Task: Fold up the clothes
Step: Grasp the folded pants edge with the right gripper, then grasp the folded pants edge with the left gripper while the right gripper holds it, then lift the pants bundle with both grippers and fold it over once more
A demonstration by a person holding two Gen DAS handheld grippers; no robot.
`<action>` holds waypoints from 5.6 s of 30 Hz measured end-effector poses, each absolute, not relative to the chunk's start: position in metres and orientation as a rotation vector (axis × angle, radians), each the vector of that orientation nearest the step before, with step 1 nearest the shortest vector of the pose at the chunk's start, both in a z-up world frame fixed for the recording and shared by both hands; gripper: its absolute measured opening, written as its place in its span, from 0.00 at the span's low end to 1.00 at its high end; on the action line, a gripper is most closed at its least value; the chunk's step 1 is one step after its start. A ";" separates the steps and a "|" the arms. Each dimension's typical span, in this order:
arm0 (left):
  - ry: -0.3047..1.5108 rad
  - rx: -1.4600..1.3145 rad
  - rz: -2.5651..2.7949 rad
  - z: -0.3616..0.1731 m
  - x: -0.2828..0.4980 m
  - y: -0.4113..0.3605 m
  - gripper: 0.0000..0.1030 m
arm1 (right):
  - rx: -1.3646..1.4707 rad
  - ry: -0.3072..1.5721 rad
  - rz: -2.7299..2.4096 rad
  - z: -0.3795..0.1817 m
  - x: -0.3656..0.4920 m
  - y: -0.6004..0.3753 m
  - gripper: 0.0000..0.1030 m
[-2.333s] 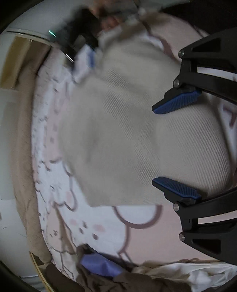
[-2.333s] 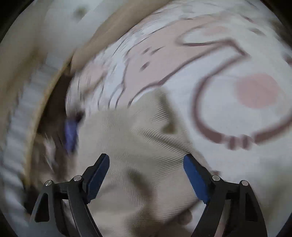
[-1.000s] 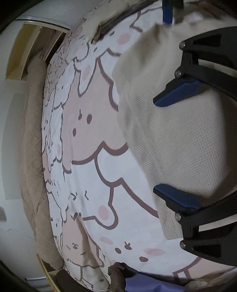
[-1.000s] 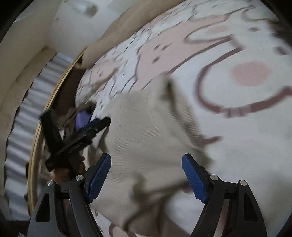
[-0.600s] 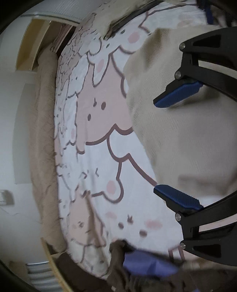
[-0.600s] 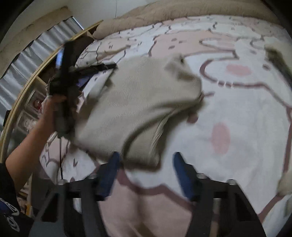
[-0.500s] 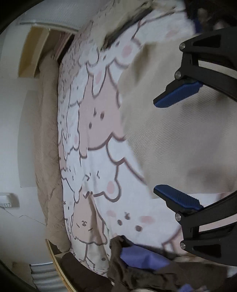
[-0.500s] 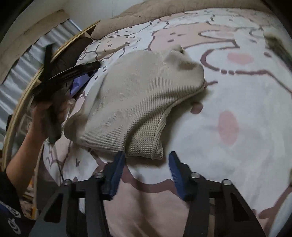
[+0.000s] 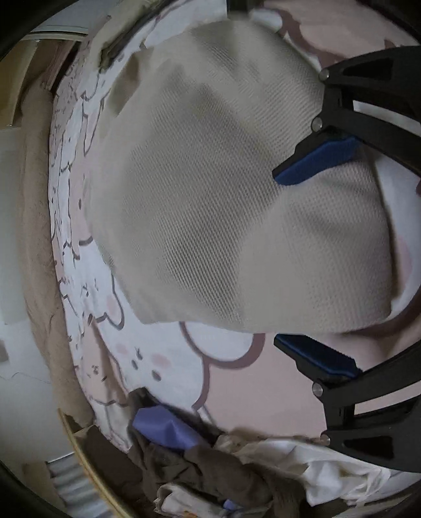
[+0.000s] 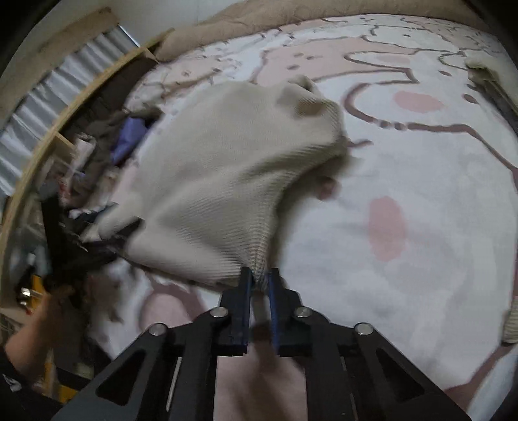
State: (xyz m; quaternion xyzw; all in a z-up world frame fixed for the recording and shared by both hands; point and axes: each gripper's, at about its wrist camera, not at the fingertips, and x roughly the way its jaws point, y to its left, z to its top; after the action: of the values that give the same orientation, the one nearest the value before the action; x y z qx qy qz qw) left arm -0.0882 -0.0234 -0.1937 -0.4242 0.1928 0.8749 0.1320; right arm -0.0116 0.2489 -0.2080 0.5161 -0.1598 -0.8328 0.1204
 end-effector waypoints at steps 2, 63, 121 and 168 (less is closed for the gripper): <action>0.564 -1.226 2.541 -0.194 -0.087 -0.025 0.92 | 1.548 -0.489 -2.460 -0.215 -0.008 0.265 0.00; 1.672 -0.124 2.119 -0.193 0.052 -0.031 0.91 | 0.397 2.029 -2.001 -0.265 0.030 0.081 0.30; 1.291 -0.548 2.027 -0.190 -0.020 0.006 0.19 | 0.555 1.908 -2.076 -0.260 0.014 0.105 0.58; 0.582 -0.562 2.189 0.053 -0.092 0.177 0.17 | 0.778 1.862 -2.396 0.019 -0.110 0.261 0.14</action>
State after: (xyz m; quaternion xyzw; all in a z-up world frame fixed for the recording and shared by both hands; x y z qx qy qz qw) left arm -0.0918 0.1768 0.0527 -0.2213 0.2295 0.8624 0.3931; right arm -0.1096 0.2606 0.0188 0.2483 0.5943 -0.7649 0.0046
